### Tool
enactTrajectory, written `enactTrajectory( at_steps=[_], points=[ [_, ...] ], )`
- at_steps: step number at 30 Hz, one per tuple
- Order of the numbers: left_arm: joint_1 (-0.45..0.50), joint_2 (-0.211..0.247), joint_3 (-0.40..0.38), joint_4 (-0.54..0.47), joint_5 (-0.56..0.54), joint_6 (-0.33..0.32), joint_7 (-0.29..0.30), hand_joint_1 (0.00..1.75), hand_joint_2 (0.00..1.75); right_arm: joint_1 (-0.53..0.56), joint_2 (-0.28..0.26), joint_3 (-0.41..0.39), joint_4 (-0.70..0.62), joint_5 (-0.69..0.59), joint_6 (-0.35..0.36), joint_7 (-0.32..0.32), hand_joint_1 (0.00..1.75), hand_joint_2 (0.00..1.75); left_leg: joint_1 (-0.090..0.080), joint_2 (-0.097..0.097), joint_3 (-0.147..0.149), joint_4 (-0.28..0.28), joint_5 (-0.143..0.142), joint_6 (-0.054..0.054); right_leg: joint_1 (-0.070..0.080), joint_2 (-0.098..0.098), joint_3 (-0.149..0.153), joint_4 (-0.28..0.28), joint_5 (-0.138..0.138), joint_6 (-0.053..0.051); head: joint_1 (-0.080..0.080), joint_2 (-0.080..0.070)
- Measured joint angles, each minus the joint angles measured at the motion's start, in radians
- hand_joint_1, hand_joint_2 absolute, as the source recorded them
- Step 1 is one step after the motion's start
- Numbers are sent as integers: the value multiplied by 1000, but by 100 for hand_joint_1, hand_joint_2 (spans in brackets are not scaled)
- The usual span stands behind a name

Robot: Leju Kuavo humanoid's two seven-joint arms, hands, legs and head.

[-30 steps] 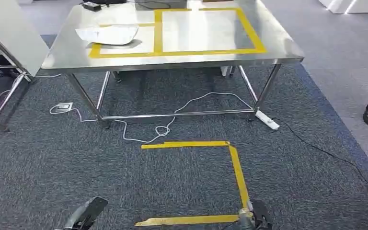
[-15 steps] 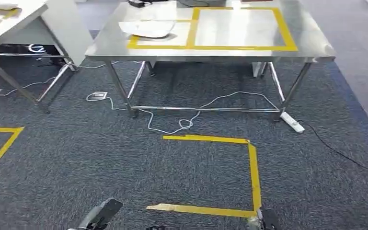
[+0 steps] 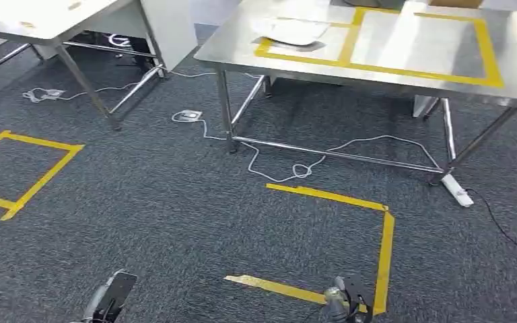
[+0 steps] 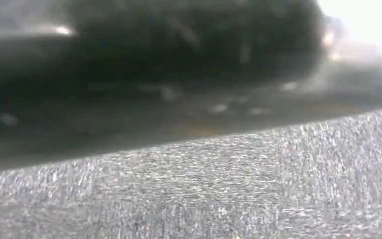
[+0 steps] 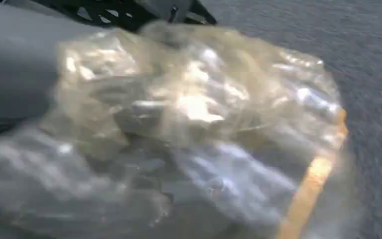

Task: Take the parts from the cabinet and place them on the table.

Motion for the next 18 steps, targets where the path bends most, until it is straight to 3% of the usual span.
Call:
enactTrajectory(
  at_steps=[1, 2, 3, 4, 5, 6, 9, 10, 11, 12, 13, 14, 15, 16, 17, 18],
  points=[
    [0, -3, 2, 0, -16, -6, 0, 0, 0, 0, 0, 2, 0, -5, -5, 0, 0, 0, 0, -15, -1, 1, 2, -1, 0, 0, -8, 4, 17, 1, 0, 0],
    [-1, -6, 2, 0, -32, -7, 4, 0, 0, 0, 0, 2, 0, -13, -9, -2, 0, 0, 0, -29, -2, 2, 4, -3, -1, 1, 7, -36, 55, 1, 0, 0],
    [-5, -14, 0, 0, -50, -6, 9, 0, 0, 2, 0, 2, 0, -23, -12, -11, 0, 0, 0, -45, -1, 4, 5, -5, -2, 5, 45, -123, 112, 0, 0, 0],
    [-10, -21, -3, 0, -63, 0, 13, 0, 0, 6, -2, 2, 0, -32, -13, -24, 0, 0, 0, -58, -2, 8, 6, -7, -4, 24, 85, -216, 162, -3, 0, 0],
    [-16, -32, -8, 0, -71, 6, 13, 0, 0, 12, -7, 1, 0, -40, -13, -38, 0, 0, 1, -70, -6, 10, 7, -9, -8, 78, 112, -283, 178, -6, 1, 0],
    [-24, -40, -11, 0, -78, 15, 14, 0, 0, 20, -10, 0, 1, -50, -10, -53, 0, 0, -6, -84, -15, 19, 8, -15, -14, 90, 119, -307, 171, -6, -2, 0],
    [-24, -82, -24, -3, -105, 57, 14, 0, 0, 61, -26, -23, 3, -93, -2, -114, 0, 0, 2, -114, -34, 17, 23, -38, -8, 64, 124, -308, 167, -16, -1, 0],
    [-22, -88, -32, -3, -113, 72, 15, 0, 0, 77, -27, -33, 5, -105, 3, -141, 0, 0, -2, -125, -37, 19, 25, -42, -17, 51, 125, -315, 174, -23, -1, 0],
    [-18, -105, -40, -3, -119, 80, 15, 0, 0, 90, -39, -43, 10, -109, 9, -165, 0, 0, -5, -68, -45, 35, 6, -43, -18, 36, 126, -318, 177, -27, -3, 0],
    [-20, -114, -47, -5, -119, 85, 13, 0, 0, 104, -42, -48, 13, -107, 19, -179, 0, 0, -5, -24, -65, 80, -31, -49, -18, 24, 125, -318, 178, -31, -16, 0],
    [-24, -126, -52, -7, -113, 87, 8, 0, 0, 115, -50, -51, 19, -105, 26, -184, 0, 0, -1, -1, -96, 153, -72, -55, -16, 7, 124, -318, 177, -32, -18, 0],
    [-26, -131, -55, -10, -101, 87, 5, 0, 0, 125, -55, -53, 24, -94, 32, -182, 0, 0, 4, 10, -136, 245, -115, -60, -15, -11, 123, -318, 176, -33, -18, 0],
    [-25, -137, -58, -13, -91, 84, 3, 0, 0, 128, -59, -53, 27, -82, 39, -171, 0, 0, 9, 14, -165, 315, -139, -65, -15, -26, 121, -317, 176, -34, -17, 0],
    [-22, -134, -59, -15, -81, 76, 2, 0, 0, 124, -61, -53, 28, -69, 42, -155, 0, 0, 13, 16, -170, 335, -138, -68, -15, -38, 120, -317, 176, -34, -18, 0],
    [-20, -126, -59, -16, -70, 62, 1, 0, 0, 117, -60, -53, 28, -55, 43, -136, 0, 0, 15, 17, -152, 313, -116, -70, -15, -48, 120, -317, 175, -33, -18, 0],
    [-18, -118, -59, -16, -60, 48, -3, 0, 0, 109, -59, -52, 28, -43, 42, -119, 0, 0, 15, 20, -117, 252, -80, -69, -15, -58, 121, -317, 175, -33, -19, 0]
  ],
)
